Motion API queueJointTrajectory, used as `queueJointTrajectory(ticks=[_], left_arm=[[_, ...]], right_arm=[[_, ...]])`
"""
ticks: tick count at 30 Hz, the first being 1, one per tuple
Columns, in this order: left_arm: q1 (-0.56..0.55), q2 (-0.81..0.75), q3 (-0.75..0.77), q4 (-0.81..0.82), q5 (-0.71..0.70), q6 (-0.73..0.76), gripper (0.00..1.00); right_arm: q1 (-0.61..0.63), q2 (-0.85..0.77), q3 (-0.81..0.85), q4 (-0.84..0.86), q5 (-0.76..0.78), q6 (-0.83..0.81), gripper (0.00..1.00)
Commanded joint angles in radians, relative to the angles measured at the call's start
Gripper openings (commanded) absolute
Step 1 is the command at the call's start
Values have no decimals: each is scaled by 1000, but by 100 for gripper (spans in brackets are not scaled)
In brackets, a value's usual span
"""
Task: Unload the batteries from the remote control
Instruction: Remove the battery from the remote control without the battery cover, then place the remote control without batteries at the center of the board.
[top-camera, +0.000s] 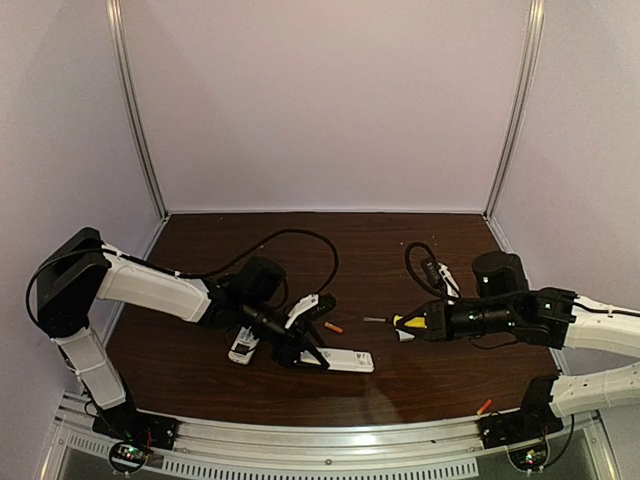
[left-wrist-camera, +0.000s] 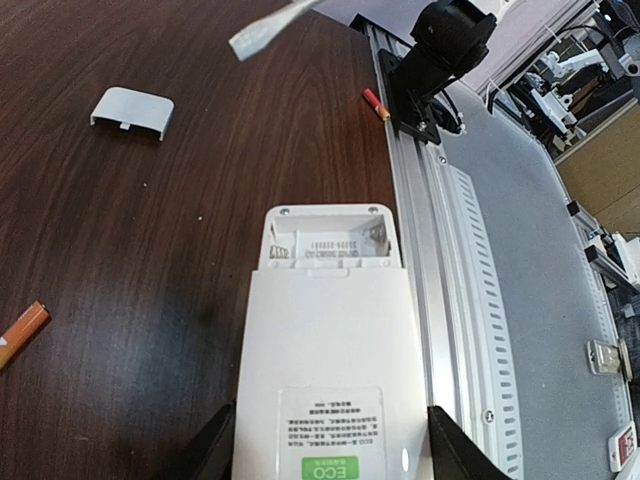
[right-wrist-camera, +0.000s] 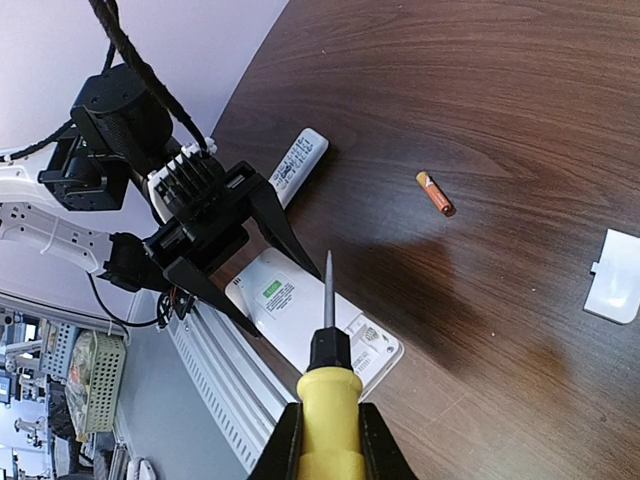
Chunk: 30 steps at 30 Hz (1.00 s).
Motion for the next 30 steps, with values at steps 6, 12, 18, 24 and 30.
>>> queueJointTrajectory(ticks=[6,12,18,24,30], left_arm=[[-5,-130,-2,-34,-81,74,0],[-4,-213,2,-72,-185,148,0],[33,-277,23,-128,-255,217,0],[114,-298,59,-152,-275,309,0],[197,-268,117,-164,-265,410,0]], right_arm=[[2,-45,56,-95,160,-24,0],[3,-93,54,-125,236,-16,0],[2,-124,60,-133,305,-25,0],[2,-127,74,-140,343,-42,0],[3,-140,91,-151,368,-65,0]])
